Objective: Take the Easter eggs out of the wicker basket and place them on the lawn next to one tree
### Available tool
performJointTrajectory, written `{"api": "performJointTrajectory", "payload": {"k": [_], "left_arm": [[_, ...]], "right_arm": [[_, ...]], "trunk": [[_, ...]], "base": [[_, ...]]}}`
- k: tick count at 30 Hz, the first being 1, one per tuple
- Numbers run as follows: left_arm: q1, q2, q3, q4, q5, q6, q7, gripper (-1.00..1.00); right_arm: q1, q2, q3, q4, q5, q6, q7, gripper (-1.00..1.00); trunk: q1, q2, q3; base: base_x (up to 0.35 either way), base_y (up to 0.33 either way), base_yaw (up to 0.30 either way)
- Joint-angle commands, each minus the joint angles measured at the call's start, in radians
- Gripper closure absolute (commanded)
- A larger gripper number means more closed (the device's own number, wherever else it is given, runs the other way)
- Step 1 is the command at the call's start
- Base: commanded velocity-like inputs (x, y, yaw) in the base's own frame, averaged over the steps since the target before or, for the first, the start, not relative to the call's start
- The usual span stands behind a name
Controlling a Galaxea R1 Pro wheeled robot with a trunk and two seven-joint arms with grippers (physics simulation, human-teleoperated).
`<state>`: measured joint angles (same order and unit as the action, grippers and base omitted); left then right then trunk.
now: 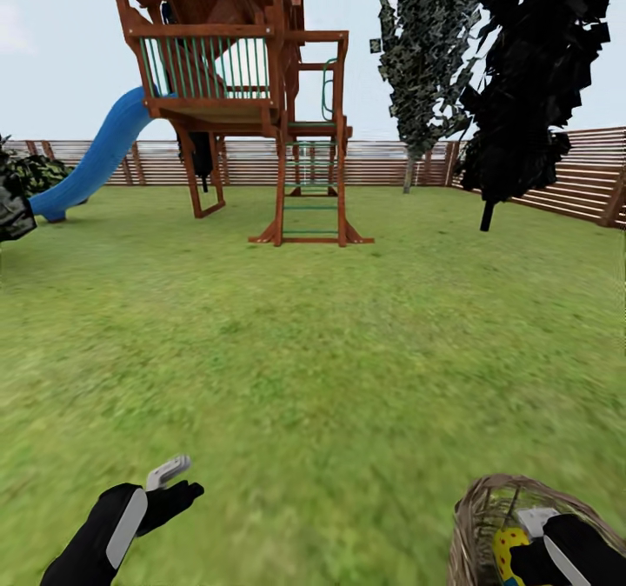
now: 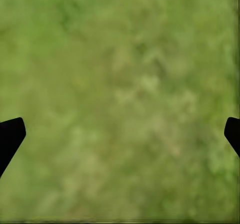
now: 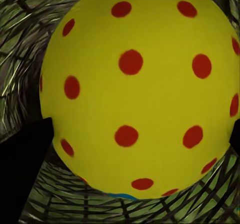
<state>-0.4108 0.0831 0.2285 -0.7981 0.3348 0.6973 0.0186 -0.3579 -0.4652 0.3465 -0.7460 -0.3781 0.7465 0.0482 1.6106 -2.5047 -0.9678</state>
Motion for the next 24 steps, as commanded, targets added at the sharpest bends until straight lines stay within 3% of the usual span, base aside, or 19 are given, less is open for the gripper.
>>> {"api": "performJointTrajectory", "payload": {"k": [1,24], "left_arm": [[0.0,0.0,0.002,-0.001,0.006,0.006,0.002,-1.0],[0.0,-0.001,0.002,0.0,0.006,0.006,0.003,-1.0]], "right_arm": [[-0.001,-0.001,0.003,-0.001,0.006,0.004,0.006,1.0],[-0.001,0.002,0.004,-0.001,0.007,0.005,0.006,1.0]], "trunk": [[-0.001,0.0,0.003],[-0.018,0.019,0.09]], "base": [[-0.102,0.0,0.0],[-0.003,0.0,0.0]]}}
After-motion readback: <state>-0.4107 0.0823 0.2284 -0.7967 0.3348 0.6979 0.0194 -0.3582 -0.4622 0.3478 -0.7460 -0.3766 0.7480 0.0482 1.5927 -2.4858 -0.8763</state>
